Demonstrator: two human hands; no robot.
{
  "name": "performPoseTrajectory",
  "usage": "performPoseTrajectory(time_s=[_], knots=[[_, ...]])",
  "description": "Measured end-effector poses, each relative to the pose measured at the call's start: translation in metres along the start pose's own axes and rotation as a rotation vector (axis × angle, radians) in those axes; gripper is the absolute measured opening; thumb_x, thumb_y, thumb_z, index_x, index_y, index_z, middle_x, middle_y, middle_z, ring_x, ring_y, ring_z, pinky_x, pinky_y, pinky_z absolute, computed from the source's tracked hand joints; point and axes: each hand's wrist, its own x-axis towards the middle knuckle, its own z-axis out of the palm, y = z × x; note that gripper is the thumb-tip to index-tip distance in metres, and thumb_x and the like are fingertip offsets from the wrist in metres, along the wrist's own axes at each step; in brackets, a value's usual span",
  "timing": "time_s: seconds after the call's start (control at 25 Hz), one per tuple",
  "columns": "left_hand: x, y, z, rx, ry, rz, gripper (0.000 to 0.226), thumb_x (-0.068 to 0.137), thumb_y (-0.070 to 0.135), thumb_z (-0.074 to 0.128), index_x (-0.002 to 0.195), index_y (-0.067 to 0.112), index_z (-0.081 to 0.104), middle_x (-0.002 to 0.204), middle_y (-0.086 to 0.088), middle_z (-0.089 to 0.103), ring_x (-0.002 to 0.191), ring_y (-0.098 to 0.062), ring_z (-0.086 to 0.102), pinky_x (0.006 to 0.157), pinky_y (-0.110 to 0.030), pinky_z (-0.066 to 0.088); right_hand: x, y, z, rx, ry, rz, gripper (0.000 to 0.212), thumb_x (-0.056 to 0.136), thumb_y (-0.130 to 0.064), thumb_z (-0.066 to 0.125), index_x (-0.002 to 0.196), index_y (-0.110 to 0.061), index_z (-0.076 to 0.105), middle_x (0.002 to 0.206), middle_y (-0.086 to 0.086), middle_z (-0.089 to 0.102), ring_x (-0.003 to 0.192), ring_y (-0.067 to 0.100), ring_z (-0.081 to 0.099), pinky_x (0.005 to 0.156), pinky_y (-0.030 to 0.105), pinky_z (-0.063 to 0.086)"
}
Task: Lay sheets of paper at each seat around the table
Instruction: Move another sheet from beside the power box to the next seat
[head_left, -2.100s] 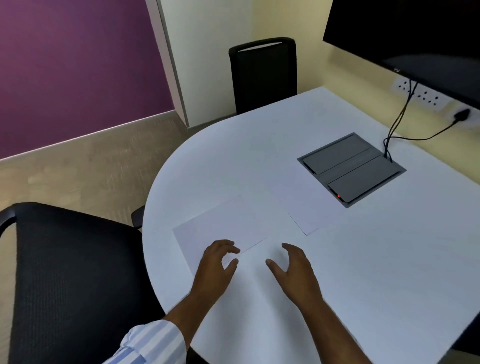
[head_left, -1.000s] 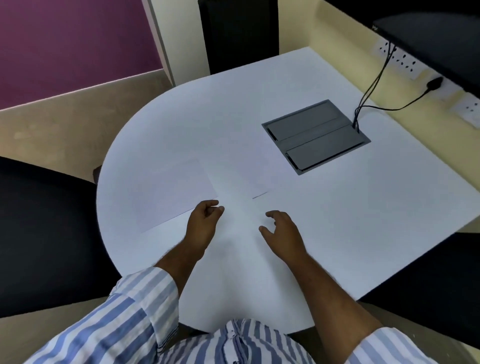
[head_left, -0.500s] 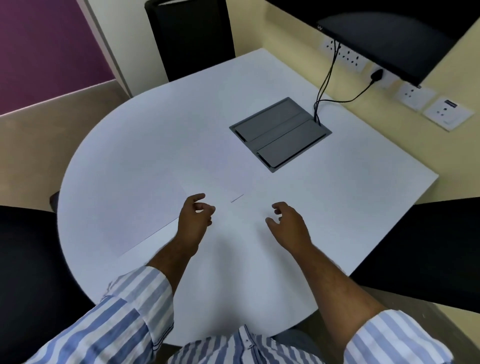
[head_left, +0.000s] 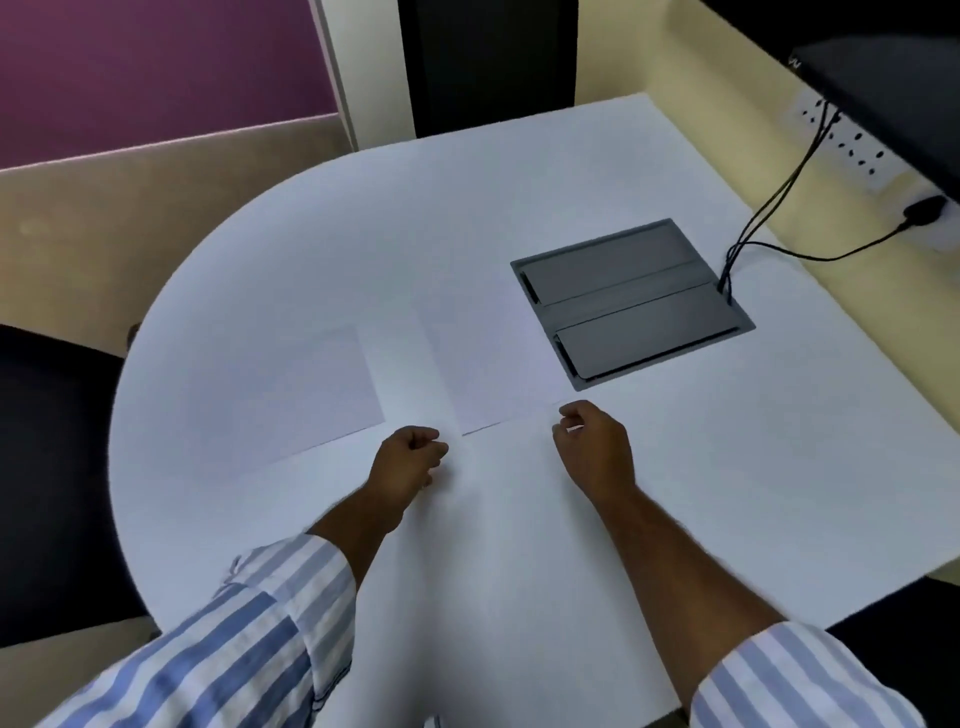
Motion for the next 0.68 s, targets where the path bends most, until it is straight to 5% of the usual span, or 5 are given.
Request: performPoseTrajectory(time_s=[0.2,0.4,0.56,0.68], knots=[[0.041,-0.004,0.042,0.068,0.113,-0.026,0.033,0.091,0.021,0.074,0.121,0.012,0.066,0.119,-0.009,0.070,0.087,-0.018,0.063,0.076,-0.032,0.052,0.064,0.020,0.004,-0.083,-0.076,-0.056,0.028,0.092,-0.011,0.071,0.120,-0.010,0.074,0.112,0.006,0.077,0.100,0.023,0.072,0.089,0.025,0.048],[0.065,-0.020,0.063,0.564,0.191,0.082,0.069,0.089,0.033,0.073,0.150,0.014,0.048,0.157,-0.006,0.046,0.141,-0.029,0.046,0.115,-0.041,0.041,0.099,0.038,0.031,-0.199,-0.085,-0.075,0.034,0.088,-0.007,0.070,0.121,0.000,0.068,0.125,0.018,0.063,0.110,0.037,0.064,0.092,0.039,0.052],[0.058,-0.028,0.071,0.853,0.171,0.152,0.075,0.090,0.033,0.067,0.156,0.022,0.035,0.170,0.002,0.024,0.153,-0.030,0.027,0.111,-0.054,0.044,0.108,0.035,0.047,-0.223,0.015,-0.038,0.026,0.087,-0.016,0.075,0.102,0.004,0.068,0.118,0.019,0.060,0.105,0.041,0.061,0.082,0.040,0.052],[0.056,-0.027,0.076,1.010,0.138,0.162,0.072,0.092,0.031,0.062,0.156,0.025,0.031,0.172,0.002,0.019,0.152,-0.032,0.024,0.108,-0.054,0.044,0.108,0.035,0.053,-0.206,0.063,-0.024,0.037,0.085,-0.023,0.082,0.108,0.002,0.069,0.122,0.018,0.060,0.109,0.039,0.058,0.086,0.042,0.053]])
